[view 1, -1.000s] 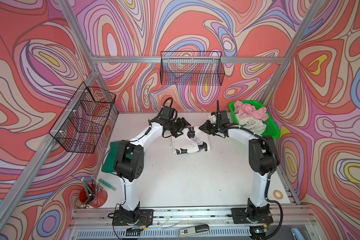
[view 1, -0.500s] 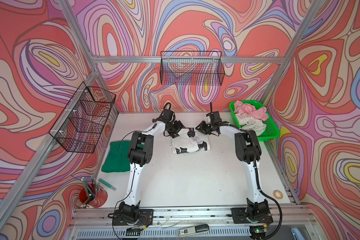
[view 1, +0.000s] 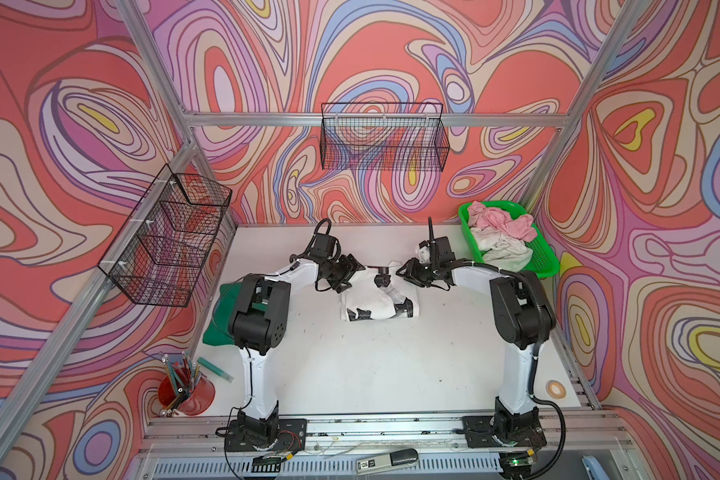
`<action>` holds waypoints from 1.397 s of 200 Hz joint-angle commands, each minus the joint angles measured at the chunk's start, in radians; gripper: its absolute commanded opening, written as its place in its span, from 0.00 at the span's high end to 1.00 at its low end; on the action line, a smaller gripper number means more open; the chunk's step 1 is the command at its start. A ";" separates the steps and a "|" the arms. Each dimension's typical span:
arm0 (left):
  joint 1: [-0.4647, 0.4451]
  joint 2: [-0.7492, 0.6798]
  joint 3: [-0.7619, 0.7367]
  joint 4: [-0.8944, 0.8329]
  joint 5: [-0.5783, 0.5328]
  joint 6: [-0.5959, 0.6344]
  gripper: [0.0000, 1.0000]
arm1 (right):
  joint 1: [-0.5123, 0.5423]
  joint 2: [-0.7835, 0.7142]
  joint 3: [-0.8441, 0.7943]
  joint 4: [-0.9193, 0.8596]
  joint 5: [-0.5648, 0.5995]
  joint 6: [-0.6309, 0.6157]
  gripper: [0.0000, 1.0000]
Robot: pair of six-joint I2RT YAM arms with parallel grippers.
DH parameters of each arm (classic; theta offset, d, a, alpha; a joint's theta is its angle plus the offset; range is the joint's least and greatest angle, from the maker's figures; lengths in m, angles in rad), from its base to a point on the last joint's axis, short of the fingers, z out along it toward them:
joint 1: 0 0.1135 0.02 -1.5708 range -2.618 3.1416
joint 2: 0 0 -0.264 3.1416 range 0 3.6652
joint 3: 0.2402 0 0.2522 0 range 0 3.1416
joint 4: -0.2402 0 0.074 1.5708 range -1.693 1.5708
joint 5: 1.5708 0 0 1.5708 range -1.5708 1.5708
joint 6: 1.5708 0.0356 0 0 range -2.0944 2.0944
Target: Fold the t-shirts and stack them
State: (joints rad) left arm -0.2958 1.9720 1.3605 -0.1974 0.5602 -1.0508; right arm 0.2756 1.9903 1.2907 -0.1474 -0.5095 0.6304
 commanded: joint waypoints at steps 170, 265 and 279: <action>-0.126 -0.263 -0.138 -0.026 -0.029 0.072 0.07 | 0.130 -0.321 -0.211 -0.082 0.129 -0.048 0.42; 0.040 -0.177 -0.067 -0.515 -0.132 0.342 0.00 | 0.014 -0.235 -0.127 -0.263 0.209 -0.145 0.09; 0.041 -0.145 -0.066 -0.510 -0.130 0.342 0.00 | 0.015 -0.184 -0.121 -0.261 0.204 -0.138 0.09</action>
State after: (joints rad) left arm -0.2493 1.7836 1.2797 -0.5987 0.4484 -0.7635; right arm 0.2836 1.7496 1.1347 -0.3630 -0.3237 0.5152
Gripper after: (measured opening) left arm 0.998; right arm 0.906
